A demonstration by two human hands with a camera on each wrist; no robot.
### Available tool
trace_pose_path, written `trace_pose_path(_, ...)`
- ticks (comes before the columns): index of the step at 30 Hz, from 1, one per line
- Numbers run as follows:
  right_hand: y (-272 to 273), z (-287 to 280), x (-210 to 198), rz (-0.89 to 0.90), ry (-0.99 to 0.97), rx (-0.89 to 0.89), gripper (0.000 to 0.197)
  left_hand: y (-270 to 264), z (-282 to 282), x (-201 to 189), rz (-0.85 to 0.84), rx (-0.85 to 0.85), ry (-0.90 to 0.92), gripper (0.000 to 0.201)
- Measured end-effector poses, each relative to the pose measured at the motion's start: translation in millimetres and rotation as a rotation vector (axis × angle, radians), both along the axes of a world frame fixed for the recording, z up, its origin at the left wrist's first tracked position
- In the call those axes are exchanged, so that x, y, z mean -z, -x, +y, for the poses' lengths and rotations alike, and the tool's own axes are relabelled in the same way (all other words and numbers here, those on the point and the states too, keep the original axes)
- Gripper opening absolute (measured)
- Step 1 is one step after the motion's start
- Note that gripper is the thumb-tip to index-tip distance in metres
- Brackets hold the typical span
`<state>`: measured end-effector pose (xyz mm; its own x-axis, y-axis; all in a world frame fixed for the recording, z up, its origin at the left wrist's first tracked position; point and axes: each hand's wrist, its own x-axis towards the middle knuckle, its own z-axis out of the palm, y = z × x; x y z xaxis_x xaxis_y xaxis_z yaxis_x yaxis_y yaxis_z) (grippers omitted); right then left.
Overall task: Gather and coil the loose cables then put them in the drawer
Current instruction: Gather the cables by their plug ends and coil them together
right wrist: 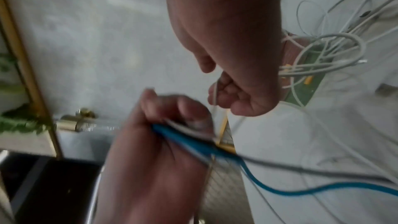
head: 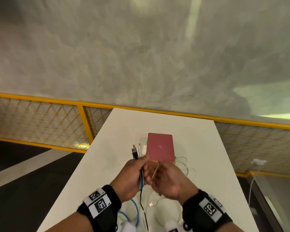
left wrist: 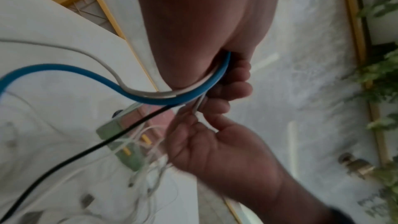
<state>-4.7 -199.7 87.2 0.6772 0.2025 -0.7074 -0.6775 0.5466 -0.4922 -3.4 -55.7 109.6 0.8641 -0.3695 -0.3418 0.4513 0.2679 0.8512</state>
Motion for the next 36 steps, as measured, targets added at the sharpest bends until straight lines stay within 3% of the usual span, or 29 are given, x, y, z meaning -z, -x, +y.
trace_pose_path(5,-31,-27,-9,0.022,0.029,0.240,0.031,25,42,27,0.135,0.225,-0.117,0.043)
trace_pose_path(9,-38,-37,-3,0.022,0.047,0.325,0.029,39,89,33,0.323,0.472,-0.223,0.042)
trace_pose_path(13,-32,-28,12,0.019,0.063,0.356,0.027,45,114,2,0.189,0.711,-0.400,0.042)
trace_pose_path(15,-27,-22,17,-0.022,0.065,0.356,0.026,41,102,-21,0.030,0.592,-0.402,0.043)
trace_pose_path(18,-13,-8,19,-0.121,0.032,0.236,0.026,23,57,-38,-0.194,0.103,-0.352,0.032)
trace_pose_path(20,-5,2,17,-0.153,0.027,0.149,0.028,7,26,-33,-0.308,-0.079,-0.400,0.021)
trace_pose_path(22,0,8,8,-0.183,0.010,0.109,0.033,1,2,-17,-0.370,-0.064,-0.438,0.011)
trace_pose_path(25,1,11,-9,-0.192,-0.049,0.094,0.038,6,-14,9,-0.325,-0.042,-0.447,0.018)
trace_pose_path(27,-1,7,-13,-0.168,-0.029,0.045,0.033,10,-15,17,-0.287,-0.078,-0.377,0.012)
trace_pose_path(29,-8,-2,-12,-0.134,-0.022,0.075,0.024,16,-7,21,-0.278,0.029,-0.382,0.011)
trace_pose_path(32,-23,-23,-4,-0.093,-0.038,0.190,0.026,30,26,22,-0.339,0.394,-0.506,0.024)
trace_pose_path(36,-31,-47,6,-0.061,-0.087,0.293,0.024,50,80,18,-0.298,0.789,-0.715,0.012)
